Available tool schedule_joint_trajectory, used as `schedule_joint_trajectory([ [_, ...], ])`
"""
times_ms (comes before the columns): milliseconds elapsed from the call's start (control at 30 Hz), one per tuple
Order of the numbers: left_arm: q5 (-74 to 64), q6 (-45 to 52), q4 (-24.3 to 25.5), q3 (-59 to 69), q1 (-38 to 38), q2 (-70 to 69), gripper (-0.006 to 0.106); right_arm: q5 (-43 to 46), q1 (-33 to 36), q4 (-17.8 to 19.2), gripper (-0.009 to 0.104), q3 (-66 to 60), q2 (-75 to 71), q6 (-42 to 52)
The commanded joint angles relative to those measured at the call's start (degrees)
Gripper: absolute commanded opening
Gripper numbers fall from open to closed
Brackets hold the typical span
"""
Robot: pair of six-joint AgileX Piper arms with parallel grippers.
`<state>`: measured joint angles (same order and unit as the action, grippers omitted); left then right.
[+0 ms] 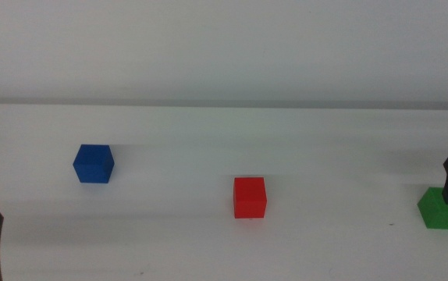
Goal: Stack red cubes first, then green, then blue cubes in a specific spot.
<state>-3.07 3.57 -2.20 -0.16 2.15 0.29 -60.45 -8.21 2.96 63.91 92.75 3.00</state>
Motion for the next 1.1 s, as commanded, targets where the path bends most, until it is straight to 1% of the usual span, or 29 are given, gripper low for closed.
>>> schedule_joint_trajectory([
  [0, 0.9, -0.1, -0.1, 2.3, 0.1, -2.3, 0.094, 1.7, -0.4, 1.4, 0.090, 1.6, 1.8, 1.1],
  [167, 0.9, -0.1, -0.1, 2.3, 0.1, -2.3, 0.094, 4.8, -0.4, 1.2, 0.090, 2.2, 4.4, 1.1],
  [400, 0.9, -0.1, -0.1, 2.3, 0.1, -2.3, 0.094, 6.5, -0.2, 0.7, 0.090, 2.2, 6.8, 1.1],
  [533, 0.9, -0.1, -0.1, 2.3, 0.1, -2.3, 0.094, 6.8, 0.7, 0.7, 0.090, 2.2, 8.3, 0.9],
  [767, 0.9, -0.1, -0.1, 2.3, 0.1, -2.3, 0.094, 10.1, 2.6, 0.7, 0.090, 2.2, 11.3, 0.9],
  [933, 0.9, -0.1, -0.1, 2.3, 0.1, -2.3, 0.094, 10.5, 2.6, 1.6, 0.090, 2.2, 12.2, -0.4],
  [1067, 0.9, -0.1, -0.1, 2.3, 0.1, -2.3, 0.094, 10.5, 2.6, 1.3, 0.090, 2.2, 13.1, -0.6],
])
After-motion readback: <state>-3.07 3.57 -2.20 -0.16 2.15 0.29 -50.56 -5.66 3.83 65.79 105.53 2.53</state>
